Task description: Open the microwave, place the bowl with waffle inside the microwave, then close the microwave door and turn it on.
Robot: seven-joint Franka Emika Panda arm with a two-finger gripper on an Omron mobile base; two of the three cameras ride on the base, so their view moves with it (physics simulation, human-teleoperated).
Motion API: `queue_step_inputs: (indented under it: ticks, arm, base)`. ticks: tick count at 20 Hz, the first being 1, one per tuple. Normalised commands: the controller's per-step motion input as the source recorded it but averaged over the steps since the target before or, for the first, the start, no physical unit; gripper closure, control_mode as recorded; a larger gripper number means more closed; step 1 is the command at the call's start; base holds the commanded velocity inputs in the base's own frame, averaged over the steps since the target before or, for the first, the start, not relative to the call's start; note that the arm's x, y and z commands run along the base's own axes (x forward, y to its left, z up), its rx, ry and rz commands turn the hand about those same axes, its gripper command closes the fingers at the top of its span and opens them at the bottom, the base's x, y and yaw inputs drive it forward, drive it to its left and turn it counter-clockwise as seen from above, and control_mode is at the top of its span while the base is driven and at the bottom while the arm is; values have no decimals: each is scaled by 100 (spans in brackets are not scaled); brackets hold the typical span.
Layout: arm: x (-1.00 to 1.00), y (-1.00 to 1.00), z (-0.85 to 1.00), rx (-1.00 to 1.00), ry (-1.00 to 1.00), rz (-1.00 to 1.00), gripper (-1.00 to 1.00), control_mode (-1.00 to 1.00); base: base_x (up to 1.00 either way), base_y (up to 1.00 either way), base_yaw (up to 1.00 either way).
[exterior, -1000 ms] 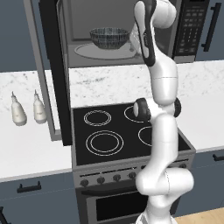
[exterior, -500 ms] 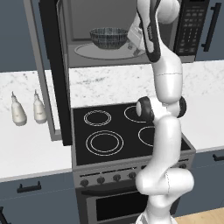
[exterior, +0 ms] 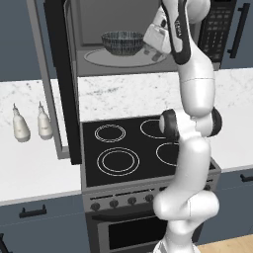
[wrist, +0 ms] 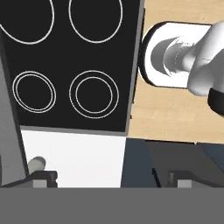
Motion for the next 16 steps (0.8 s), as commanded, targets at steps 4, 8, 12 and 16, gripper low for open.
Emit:
queue_step_inputs:
  ticks: [4,8,12,16]
  arm:
    - [-100,-13,-83,20,-95,0,-100,-100]
    - [-99,-11,-29,18,-100,0,-100,-100]
    - [-68,-14,-2,35,-100,0,-100,-100]
    - [-93,-27,-56,36,-99,0,-100,-100]
  base:
    - [0,0,0]
    - [0,0,0]
    - [0,0,0]
    - [0,0,0]
